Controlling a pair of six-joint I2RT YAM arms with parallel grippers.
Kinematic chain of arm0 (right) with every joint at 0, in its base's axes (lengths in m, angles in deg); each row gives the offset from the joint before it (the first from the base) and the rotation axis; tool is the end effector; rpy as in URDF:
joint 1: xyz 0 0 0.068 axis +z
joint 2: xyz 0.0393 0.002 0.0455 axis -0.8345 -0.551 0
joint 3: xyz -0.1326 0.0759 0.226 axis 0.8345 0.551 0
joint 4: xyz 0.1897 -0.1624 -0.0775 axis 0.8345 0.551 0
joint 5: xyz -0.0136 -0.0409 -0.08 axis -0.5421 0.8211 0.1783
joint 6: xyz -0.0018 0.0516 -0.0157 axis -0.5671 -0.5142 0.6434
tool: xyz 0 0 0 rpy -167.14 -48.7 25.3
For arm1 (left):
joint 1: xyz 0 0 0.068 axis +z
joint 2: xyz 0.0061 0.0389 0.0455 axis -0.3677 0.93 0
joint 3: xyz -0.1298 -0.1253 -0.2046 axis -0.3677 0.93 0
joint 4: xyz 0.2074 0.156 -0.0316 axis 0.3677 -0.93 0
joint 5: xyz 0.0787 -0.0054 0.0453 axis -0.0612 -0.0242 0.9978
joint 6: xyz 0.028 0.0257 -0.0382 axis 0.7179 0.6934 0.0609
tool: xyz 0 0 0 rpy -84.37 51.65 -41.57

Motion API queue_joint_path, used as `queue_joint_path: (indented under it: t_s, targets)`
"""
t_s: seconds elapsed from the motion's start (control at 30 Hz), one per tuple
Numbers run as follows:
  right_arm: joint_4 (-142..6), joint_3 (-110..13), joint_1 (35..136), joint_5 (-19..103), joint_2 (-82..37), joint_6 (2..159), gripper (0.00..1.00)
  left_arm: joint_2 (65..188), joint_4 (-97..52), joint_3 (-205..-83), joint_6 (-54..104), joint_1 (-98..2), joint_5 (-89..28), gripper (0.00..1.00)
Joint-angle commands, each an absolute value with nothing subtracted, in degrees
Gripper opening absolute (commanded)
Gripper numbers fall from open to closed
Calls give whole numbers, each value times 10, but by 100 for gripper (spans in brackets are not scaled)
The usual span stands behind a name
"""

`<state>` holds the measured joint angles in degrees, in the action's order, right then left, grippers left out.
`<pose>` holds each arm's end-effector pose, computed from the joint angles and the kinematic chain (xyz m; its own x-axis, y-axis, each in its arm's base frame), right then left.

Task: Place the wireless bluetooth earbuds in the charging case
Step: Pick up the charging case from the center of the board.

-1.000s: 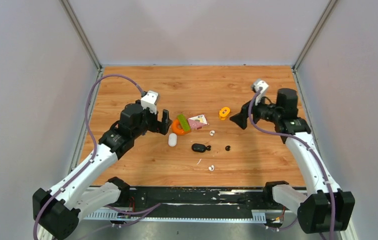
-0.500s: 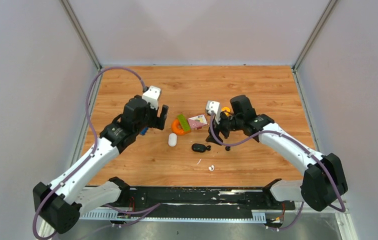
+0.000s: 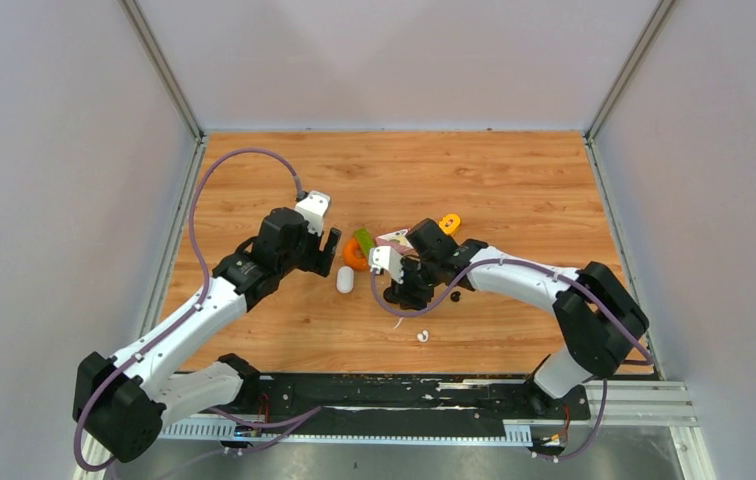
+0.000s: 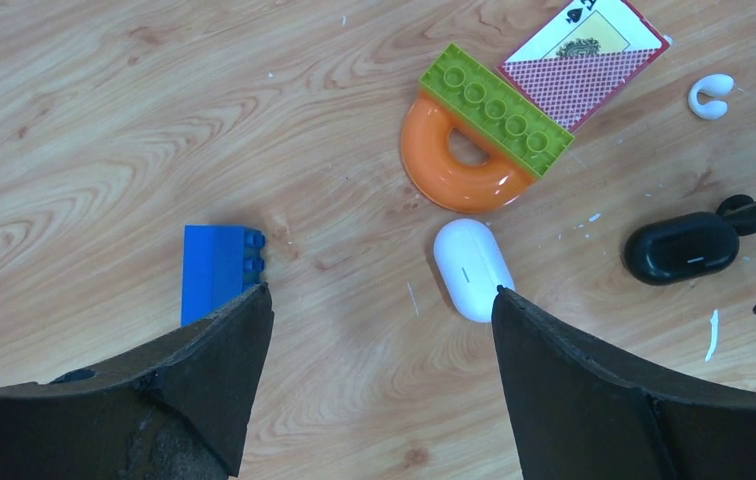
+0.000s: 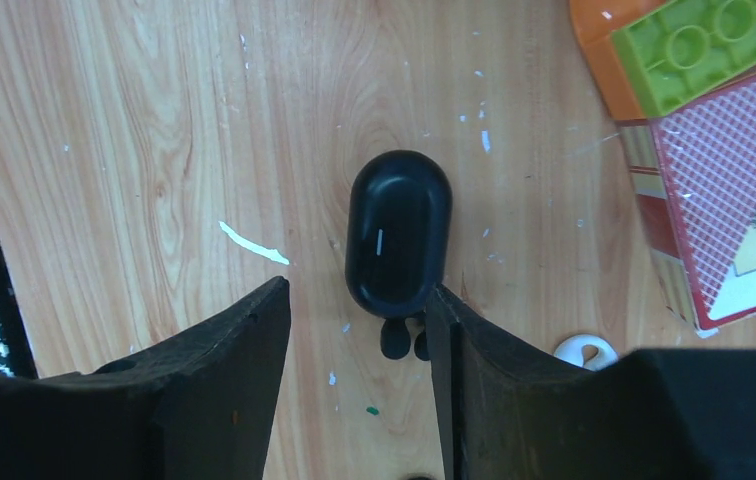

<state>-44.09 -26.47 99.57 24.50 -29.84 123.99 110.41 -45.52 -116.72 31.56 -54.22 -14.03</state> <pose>0.2115 0.2175 0.1942 -0.0478 -0.7820 -0.6214 -0.9975 0.0699 -0.0112 0.1945 -0.1184 0.2740 -0.5256 0.2299 -0.8191 0.3878 0.9217 0.0099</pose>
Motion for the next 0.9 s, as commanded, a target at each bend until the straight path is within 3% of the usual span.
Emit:
queue_joint_path:
  t_s: [0.0,0.4,0.7,0.87]
  targets:
    - [-443,-293,1017,301,-317,1256,54,1093,-442,-1193,305,-544,-142,88]
    - [-456,-299,1033,314,-360,1255,57,1090,-438,-1191,298,-544,-144,89]
    - [-456,-304,1038,301,-376,1248,51,1090,-439,-1192,296,-544,-154,90]
    - [-463,-305,1045,310,-388,1241,55,1090,-439,-1191,296,-544,-153,90]
